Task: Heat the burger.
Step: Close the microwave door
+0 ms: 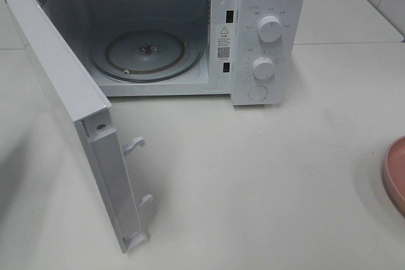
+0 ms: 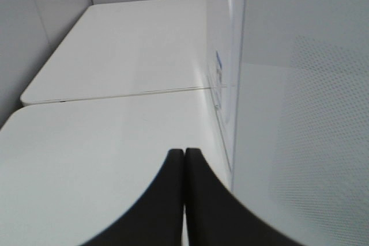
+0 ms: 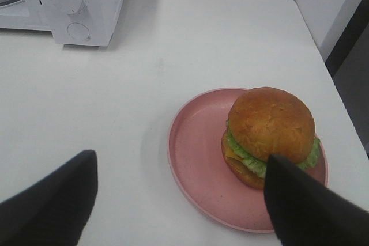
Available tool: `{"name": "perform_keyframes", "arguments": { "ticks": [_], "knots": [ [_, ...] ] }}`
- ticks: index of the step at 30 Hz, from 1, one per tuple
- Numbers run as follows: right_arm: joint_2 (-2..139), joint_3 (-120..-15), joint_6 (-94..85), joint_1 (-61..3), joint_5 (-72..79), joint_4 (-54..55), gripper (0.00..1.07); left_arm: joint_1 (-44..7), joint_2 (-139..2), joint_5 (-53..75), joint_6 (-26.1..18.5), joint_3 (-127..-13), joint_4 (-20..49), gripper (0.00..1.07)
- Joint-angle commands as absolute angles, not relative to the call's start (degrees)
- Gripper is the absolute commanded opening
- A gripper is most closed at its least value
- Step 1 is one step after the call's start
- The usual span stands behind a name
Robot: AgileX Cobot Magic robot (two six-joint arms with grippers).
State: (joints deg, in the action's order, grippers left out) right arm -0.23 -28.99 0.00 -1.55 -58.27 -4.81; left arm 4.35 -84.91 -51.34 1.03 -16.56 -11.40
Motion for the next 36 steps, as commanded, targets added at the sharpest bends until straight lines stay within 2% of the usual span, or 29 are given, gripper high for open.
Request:
{"name": "perform_keyframes", "arguments": {
  "ticks": [1, 7, 11, 17, 19, 20, 22, 23, 24, 26, 29, 31, 34, 36],
  "knots": [
    [-1.72, -28.88, 0.00, -1.43, -57.64, -4.64, 0.76, 4.53, -87.95, -55.86, 3.55, -16.56, -17.65, 0.00],
    [-1.72, -28.88, 0.00, -1.43, -57.64, -4.64, 0.76, 4.53, -91.56, -58.61, 4.13, -17.25, -21.54, 0.00],
    [-1.72, -28.88, 0.00, -1.43, -57.64, -4.64, 0.76, 4.53, -94.14, -58.67, 7.79, -19.71, -27.96, 0.00],
    [-1.72, -28.88, 0.00, -1.43, -57.64, -4.64, 0.76, 3.78, -95.68, -59.59, 8.82, -20.28, -28.25, 0.00],
    [-1.72, -28.88, 0.00, -1.43, -57.64, -4.64, 0.76, 1.83, -96.37, -59.59, 8.82, -20.68, -27.85, 0.00],
    [-1.72, -28.88, 0.00, -1.43, -57.64, -4.64, 0.76, -0.69, -97.35, -59.42, 8.31, -21.26, -26.59, 0.00],
    [-1.72, -28.88, 0.00, -1.43, -57.64, -4.64, 0.76, -1.72, -97.80, -59.53, 7.85, -21.31, -25.32, 0.00],
    [-1.72, -28.88, 0.00, -1.43, -57.64, -4.64, 0.76, -4.41, -98.61, -59.59, 6.42, -21.31, -21.26, 0.00],
    [-1.72, -28.88, 0.00, -1.43, -57.64, -4.64, 0.76, -4.41, -98.61, -59.59, 6.42, -21.31, -21.26, 0.00],
    [-1.72, -28.88, 0.00, -1.43, -57.64, -4.64, 0.76, -9.00, -100.21, -59.87, 4.24, -21.83, -18.22, 0.00],
    [-1.72, -28.88, 0.00, -1.43, -57.64, -4.64, 0.76, -10.03, -100.90, -59.93, 4.30, -22.23, -18.11, 0.00],
    [-1.72, -28.88, 0.00, -1.43, -57.64, -4.64, 0.76, -13.81, -103.59, -59.87, 4.53, -24.47, -16.67, 0.00],
    [-1.72, -28.88, 0.00, -1.43, -57.64, -4.64, 0.76, -14.84, -104.16, -59.76, 4.53, -24.98, -15.99, 0.00],
    [-1.72, -28.88, 0.00, -1.43, -57.64, -4.64, 0.76, -17.48, -105.65, -59.47, 4.53, -27.04, -13.98, 0.00]
  ]
}}
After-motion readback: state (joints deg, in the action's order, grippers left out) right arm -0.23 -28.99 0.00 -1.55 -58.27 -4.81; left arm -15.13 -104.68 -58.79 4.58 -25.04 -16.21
